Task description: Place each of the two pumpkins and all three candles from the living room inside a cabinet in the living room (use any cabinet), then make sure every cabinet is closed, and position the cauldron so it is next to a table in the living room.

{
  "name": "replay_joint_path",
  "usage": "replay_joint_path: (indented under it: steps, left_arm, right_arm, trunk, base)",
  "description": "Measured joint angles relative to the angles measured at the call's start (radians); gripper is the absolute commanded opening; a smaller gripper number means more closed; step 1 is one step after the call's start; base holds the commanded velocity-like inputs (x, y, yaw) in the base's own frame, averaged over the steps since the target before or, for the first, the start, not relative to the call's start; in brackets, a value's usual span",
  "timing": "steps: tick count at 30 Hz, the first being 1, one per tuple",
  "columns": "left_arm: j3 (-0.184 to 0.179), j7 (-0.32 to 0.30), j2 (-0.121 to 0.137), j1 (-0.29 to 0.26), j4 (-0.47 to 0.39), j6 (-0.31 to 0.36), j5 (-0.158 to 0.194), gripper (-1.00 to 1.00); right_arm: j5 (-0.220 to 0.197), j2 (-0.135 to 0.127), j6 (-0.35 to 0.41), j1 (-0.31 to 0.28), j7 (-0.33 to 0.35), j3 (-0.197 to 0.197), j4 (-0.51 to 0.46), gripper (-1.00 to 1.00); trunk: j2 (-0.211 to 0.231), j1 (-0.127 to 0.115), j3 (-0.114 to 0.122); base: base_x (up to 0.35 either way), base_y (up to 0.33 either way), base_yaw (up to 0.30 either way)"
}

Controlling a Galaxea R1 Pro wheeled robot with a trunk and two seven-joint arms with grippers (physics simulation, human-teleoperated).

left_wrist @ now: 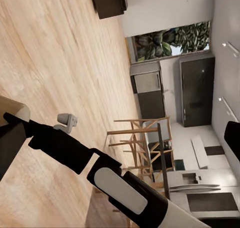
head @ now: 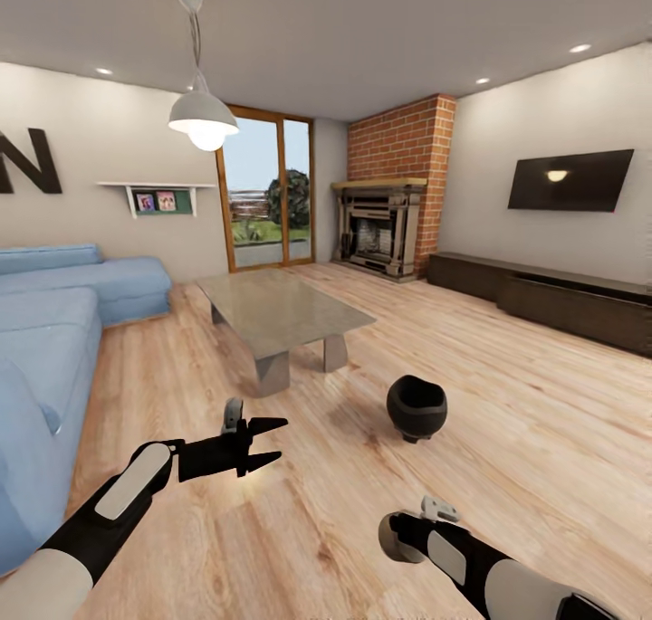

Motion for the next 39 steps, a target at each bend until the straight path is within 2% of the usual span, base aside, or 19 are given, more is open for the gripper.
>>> replay_joint_path:
  steps: [21, 39]
  left_arm:
    - [0.000, 0.002, 0.000, 0.000, 0.000, 0.000, -0.001, 1.00]
    - [-0.001, 0.001, -0.002, 0.000, -0.001, -0.001, -0.001, 1.00]
  right_arm:
    - [0.000, 0.000, -0.004, 0.000, 0.002, -0.001, 0.000, -1.00]
    - [-0.002, -0.002, -0.007, 0.000, 0.001, -0.004, 0.000, -1.00]
  trunk:
    - [0.000, 0.000, -0.030]
    - [0.000, 0.000, -0.055]
  base:
    - [0.000, -0.003, -0.182]
    - [0.000, -0.105, -0.187]
